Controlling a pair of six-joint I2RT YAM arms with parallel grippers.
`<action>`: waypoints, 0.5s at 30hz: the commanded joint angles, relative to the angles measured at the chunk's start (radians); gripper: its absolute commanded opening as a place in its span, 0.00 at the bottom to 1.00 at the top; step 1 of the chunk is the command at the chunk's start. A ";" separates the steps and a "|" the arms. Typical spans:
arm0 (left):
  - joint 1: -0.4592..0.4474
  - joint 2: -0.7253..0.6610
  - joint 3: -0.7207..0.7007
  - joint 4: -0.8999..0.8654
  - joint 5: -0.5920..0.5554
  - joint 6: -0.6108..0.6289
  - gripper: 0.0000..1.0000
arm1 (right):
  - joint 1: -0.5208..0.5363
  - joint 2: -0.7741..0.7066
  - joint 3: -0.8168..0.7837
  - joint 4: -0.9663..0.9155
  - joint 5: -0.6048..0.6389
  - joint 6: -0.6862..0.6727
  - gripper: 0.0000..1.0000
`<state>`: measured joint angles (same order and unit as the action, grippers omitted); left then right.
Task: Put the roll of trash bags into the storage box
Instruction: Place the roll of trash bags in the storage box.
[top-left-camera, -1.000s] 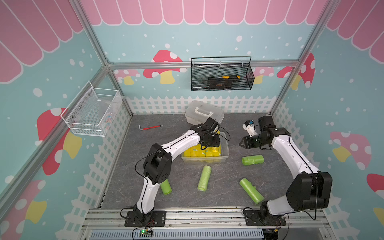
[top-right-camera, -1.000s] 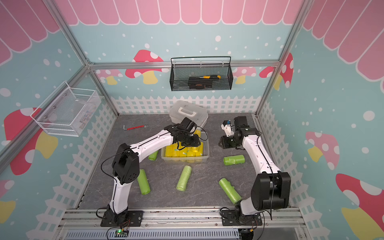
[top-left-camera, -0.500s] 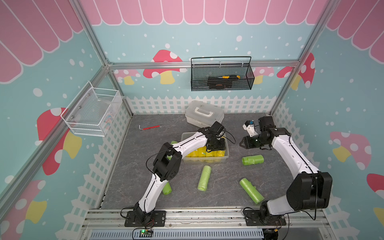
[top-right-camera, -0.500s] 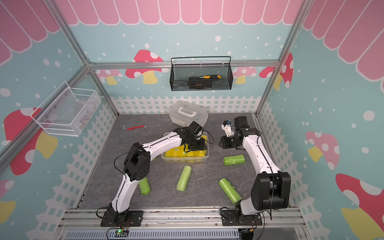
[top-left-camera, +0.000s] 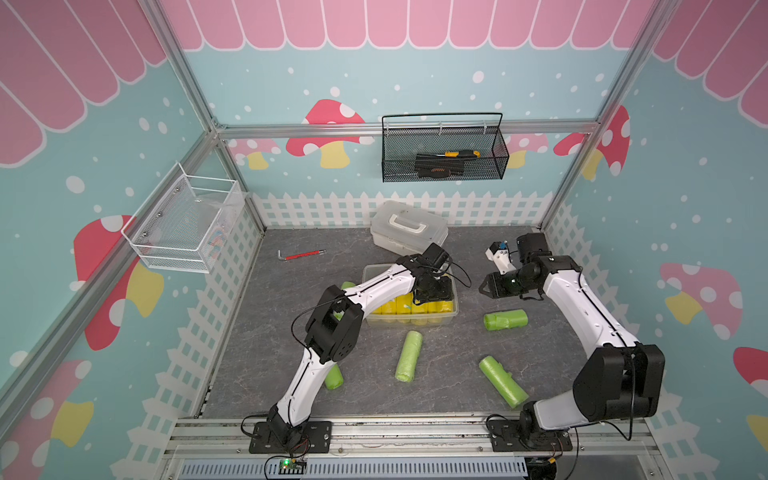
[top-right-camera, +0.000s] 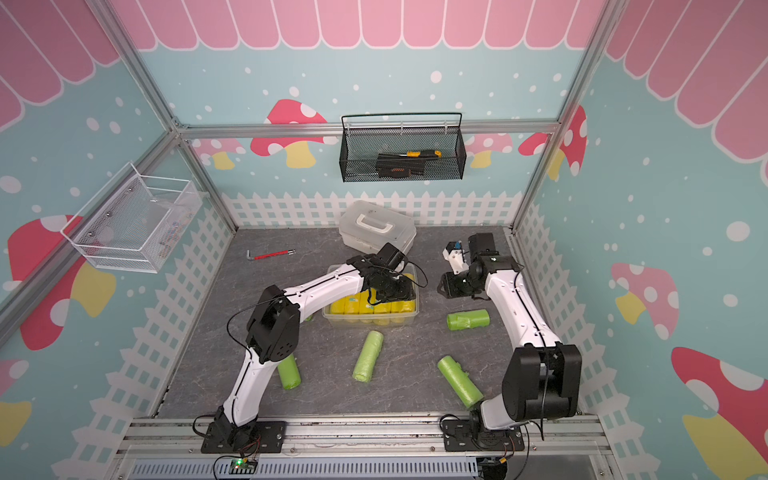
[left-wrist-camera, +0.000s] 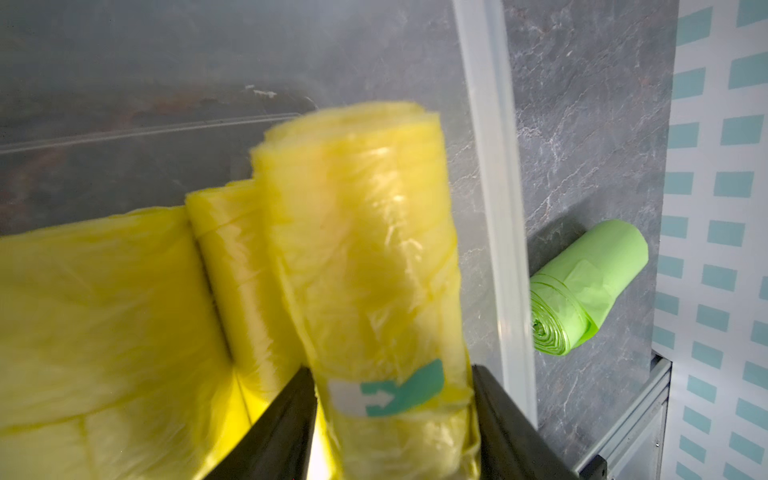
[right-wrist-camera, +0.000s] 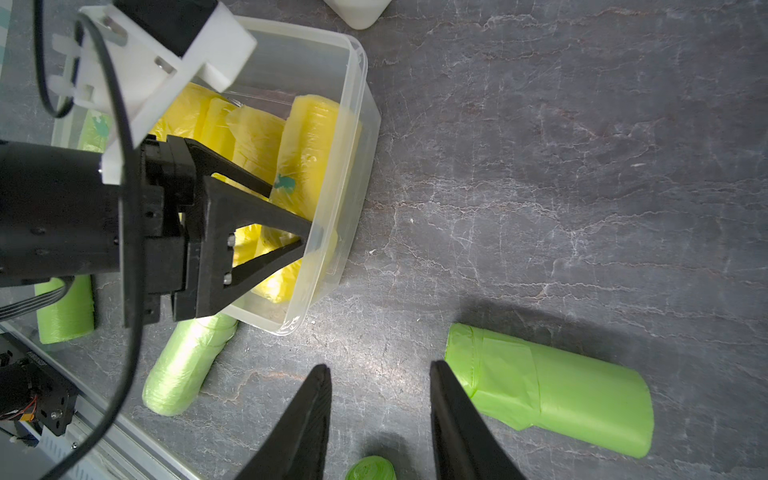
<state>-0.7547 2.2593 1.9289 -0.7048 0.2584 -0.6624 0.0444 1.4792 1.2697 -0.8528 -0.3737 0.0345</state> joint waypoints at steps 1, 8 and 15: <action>-0.027 -0.069 -0.015 0.025 0.011 -0.002 0.61 | -0.008 -0.019 -0.006 -0.023 0.004 0.002 0.41; -0.026 -0.151 -0.058 0.024 -0.011 0.001 0.61 | -0.008 -0.018 -0.003 -0.022 0.006 0.002 0.41; -0.021 -0.202 -0.076 0.032 -0.034 0.020 0.46 | -0.008 -0.016 -0.007 -0.022 0.006 0.002 0.41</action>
<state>-0.7616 2.0750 1.8587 -0.6926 0.2413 -0.6632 0.0444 1.4792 1.2697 -0.8532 -0.3733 0.0345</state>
